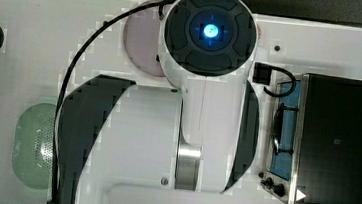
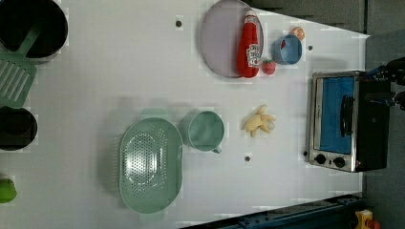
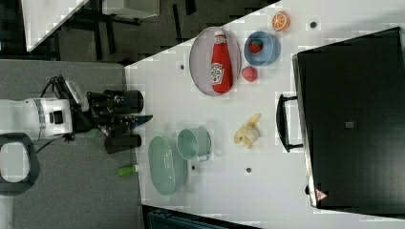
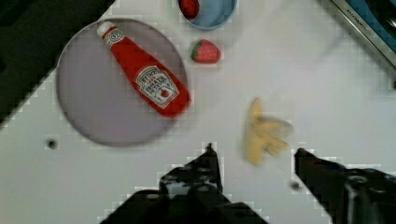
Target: Pick Banana and place it in mug.
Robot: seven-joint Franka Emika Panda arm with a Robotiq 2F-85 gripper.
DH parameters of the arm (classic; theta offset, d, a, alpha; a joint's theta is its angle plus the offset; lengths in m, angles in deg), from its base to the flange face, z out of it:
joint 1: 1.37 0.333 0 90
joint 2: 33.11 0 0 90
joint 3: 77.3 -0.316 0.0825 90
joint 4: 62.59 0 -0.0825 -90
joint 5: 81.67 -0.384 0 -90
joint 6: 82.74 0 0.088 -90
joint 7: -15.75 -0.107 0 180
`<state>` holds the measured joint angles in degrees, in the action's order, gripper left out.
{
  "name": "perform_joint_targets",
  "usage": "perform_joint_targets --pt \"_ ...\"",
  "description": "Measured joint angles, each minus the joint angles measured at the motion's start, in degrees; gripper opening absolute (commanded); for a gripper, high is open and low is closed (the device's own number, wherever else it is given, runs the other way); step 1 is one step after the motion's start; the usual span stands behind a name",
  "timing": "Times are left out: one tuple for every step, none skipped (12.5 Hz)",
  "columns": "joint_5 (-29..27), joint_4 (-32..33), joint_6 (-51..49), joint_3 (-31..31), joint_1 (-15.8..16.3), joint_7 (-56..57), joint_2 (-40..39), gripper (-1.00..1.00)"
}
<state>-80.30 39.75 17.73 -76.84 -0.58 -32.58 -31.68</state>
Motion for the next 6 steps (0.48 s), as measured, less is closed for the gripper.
perform_joint_targets --pt "0.3 4.0 -5.3 0.1 -0.2 0.5 4.0 0.54" --pt "0.3 8.3 -8.9 0.6 -0.4 1.1 9.0 0.83" --pt "-0.1 10.6 -10.3 2.2 0.0 2.0 13.7 0.97" --pt "-0.4 10.6 -10.4 3.5 -0.1 2.6 16.6 1.0" --pt "0.4 9.6 -10.3 4.1 -0.8 2.9 18.6 1.0" --pt "-0.2 8.6 -7.8 4.5 -1.8 2.9 19.2 1.0"
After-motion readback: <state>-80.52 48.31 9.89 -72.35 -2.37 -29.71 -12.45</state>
